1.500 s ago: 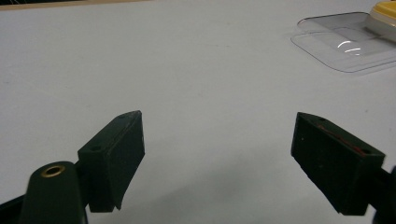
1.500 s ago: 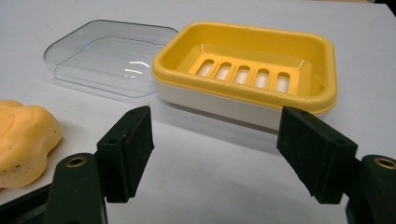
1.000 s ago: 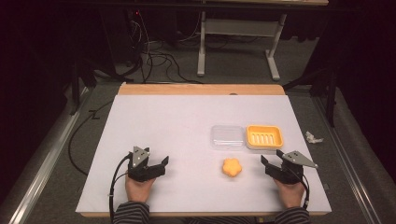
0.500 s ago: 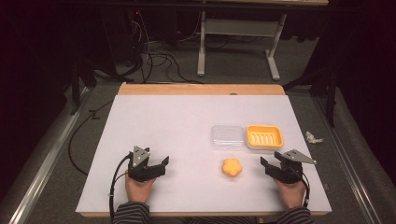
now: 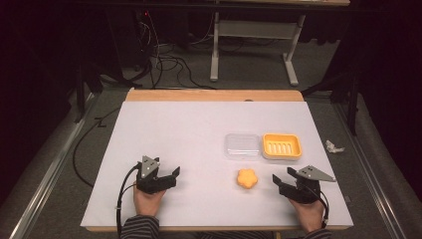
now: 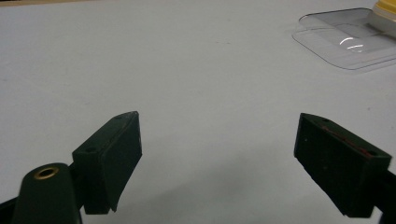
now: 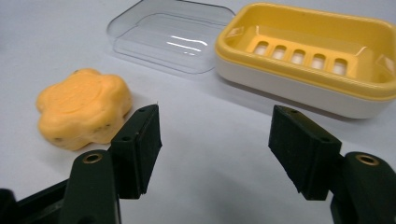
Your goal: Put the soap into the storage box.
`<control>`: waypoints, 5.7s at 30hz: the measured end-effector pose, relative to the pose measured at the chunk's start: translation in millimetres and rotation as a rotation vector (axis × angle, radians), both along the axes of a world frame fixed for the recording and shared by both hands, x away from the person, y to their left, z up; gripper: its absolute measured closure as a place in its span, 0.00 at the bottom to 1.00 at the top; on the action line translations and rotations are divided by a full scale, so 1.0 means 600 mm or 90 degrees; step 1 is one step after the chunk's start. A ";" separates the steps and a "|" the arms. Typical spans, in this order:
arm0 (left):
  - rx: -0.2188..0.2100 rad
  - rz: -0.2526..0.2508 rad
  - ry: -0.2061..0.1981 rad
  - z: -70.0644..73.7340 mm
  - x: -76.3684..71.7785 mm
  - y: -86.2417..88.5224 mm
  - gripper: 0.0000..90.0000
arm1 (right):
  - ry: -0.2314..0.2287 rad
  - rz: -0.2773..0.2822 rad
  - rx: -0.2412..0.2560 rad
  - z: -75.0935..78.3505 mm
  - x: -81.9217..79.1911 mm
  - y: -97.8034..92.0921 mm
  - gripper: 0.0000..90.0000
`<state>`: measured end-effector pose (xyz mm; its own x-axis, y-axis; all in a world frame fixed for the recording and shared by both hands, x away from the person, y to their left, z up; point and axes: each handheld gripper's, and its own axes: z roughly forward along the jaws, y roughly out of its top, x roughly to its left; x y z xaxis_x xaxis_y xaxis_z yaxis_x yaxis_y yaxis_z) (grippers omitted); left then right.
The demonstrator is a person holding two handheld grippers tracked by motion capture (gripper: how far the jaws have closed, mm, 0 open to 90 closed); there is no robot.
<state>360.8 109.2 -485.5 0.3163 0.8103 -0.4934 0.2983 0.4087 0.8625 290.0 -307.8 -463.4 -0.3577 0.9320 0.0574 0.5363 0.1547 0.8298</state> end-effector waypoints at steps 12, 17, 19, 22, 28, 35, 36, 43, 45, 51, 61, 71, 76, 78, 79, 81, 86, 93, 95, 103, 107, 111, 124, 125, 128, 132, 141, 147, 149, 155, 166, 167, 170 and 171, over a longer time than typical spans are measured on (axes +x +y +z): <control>0.001 -0.004 0.001 0.000 0.000 -0.001 0.18 | 0.005 0.067 -0.002 0.000 -0.017 0.040 0.36; 0.000 -0.005 0.002 0.000 0.000 -0.001 0.18 | 0.011 0.108 -0.005 -0.001 -0.009 0.069 0.32; 0.000 -0.005 0.002 0.000 0.000 -0.001 0.18 | 0.018 0.111 -0.002 -0.001 -0.007 0.075 0.32; 0.000 -0.006 0.002 0.000 0.000 -0.001 0.18 | 0.024 0.128 -0.011 -0.002 0.000 0.090 0.30; 0.000 -0.006 0.002 0.000 0.000 -0.001 0.18 | 0.034 0.149 -0.031 -0.007 0.017 0.120 0.27; 0.001 -0.006 0.004 0.000 0.000 -0.001 0.18 | 0.051 0.144 -0.059 -0.014 0.032 0.138 0.23; -0.002 -0.006 0.003 0.000 0.000 -0.001 0.18 | 0.051 0.144 -0.059 -0.014 0.032 0.138 0.23; 0.001 -0.006 0.004 0.000 0.000 -0.001 0.18 | 0.069 0.147 -0.068 -0.020 0.043 0.144 0.20; 0.000 -0.006 0.004 0.000 0.000 -0.001 0.18 | 0.073 0.147 -0.070 -0.019 0.045 0.148 0.20; -0.003 -0.004 0.006 0.000 0.001 -0.001 0.20 | 0.089 0.149 -0.099 -0.025 0.055 0.162 0.19; -0.003 -0.006 0.007 0.000 0.001 0.000 0.21 | 0.087 0.149 -0.101 -0.030 0.060 0.167 0.28; -0.003 -0.009 0.007 0.000 0.001 0.000 0.23 | 0.079 0.155 -0.110 -0.029 0.058 0.167 0.28; -0.003 -0.008 0.007 0.000 0.001 -0.001 0.23 | 0.074 0.158 -0.120 -0.027 0.056 0.168 0.29; -0.001 -0.008 0.007 -0.001 0.001 -0.001 0.24 | 0.073 0.162 -0.116 -0.026 0.056 0.167 0.29; -0.001 -0.007 0.008 -0.001 0.001 -0.001 0.24 | 0.077 0.162 -0.111 -0.025 0.055 0.165 0.29; 0.000 -0.006 0.008 -0.001 0.002 -0.001 0.24 | 0.077 0.162 -0.108 -0.024 0.055 0.164 0.29; 0.002 -0.005 0.009 -0.001 0.002 -0.001 0.25 | 0.081 0.162 -0.095 -0.020 0.053 0.156 0.29; 0.003 -0.005 0.013 -0.001 0.003 -0.001 0.26 | 0.085 0.166 -0.089 -0.013 0.050 0.149 0.29; 0.004 -0.005 0.013 -0.001 0.003 -0.002 0.26 | 0.087 0.166 -0.092 -0.011 0.048 0.149 0.29; 0.005 0.001 0.013 -0.001 0.003 -0.002 0.26 | 0.085 0.163 -0.086 -0.005 0.044 0.141 0.29; 0.003 0.002 0.015 -0.001 0.004 -0.002 0.26 | 0.082 0.157 -0.082 -0.001 0.041 0.134 0.29; 0.004 0.004 0.014 -0.002 0.004 -0.002 0.26 | 0.081 0.152 -0.078 0.002 0.038 0.124 0.29; 0.009 0.003 0.011 -0.001 0.003 -0.002 0.26 | 0.074 0.128 -0.068 0.009 0.029 0.090 0.29; 0.009 0.003 0.011 -0.001 0.003 -0.002 0.26 | 0.075 0.126 -0.064 0.010 0.028 0.087 0.29; 0.008 0.003 0.011 -0.001 0.002 -0.002 0.26 | 0.068 0.122 -0.065 0.012 0.027 0.080 0.29; 0.010 0.002 0.010 -0.002 0.002 -0.002 0.26 | 0.068 0.112 -0.063 0.016 0.025 0.072 0.29; 0.008 -0.001 0.008 -0.001 0.002 -0.002 0.25 | 0.068 0.095 -0.056 0.026 0.027 0.053 0.29; 0.005 -0.001 0.008 -0.001 0.002 -0.002 0.25 | 0.060 0.085 -0.049 0.036 0.030 0.041 0.29; 0.005 -0.001 0.008 -0.001 0.002 -0.002 0.25 | 0.055 0.083 -0.056 0.041 0.033 0.037 0.29; 0.005 -0.001 0.008 -0.001 0.002 -0.002 0.25 | 0.053 0.075 -0.058 0.056 0.042 0.020 0.29; 0.004 -0.001 0.012 -0.001 0.003 -0.001 0.25 | 0.045 0.053 -0.060 0.081 0.060 -0.010 0.29; 0.004 -0.001 0.012 -0.001 0.003 -0.001 0.25 | 0.045 0.048 -0.057 0.084 0.062 -0.013 0.29; 0.004 0.000 0.013 -0.001 0.003 -0.001 0.25 | 0.042 0.043 -0.057 0.094 0.069 -0.022 0.29; 0.004 -0.001 0.013 -0.001 0.003 -0.001 0.25 | 0.044 0.040 -0.054 0.097 0.071 -0.025 0.29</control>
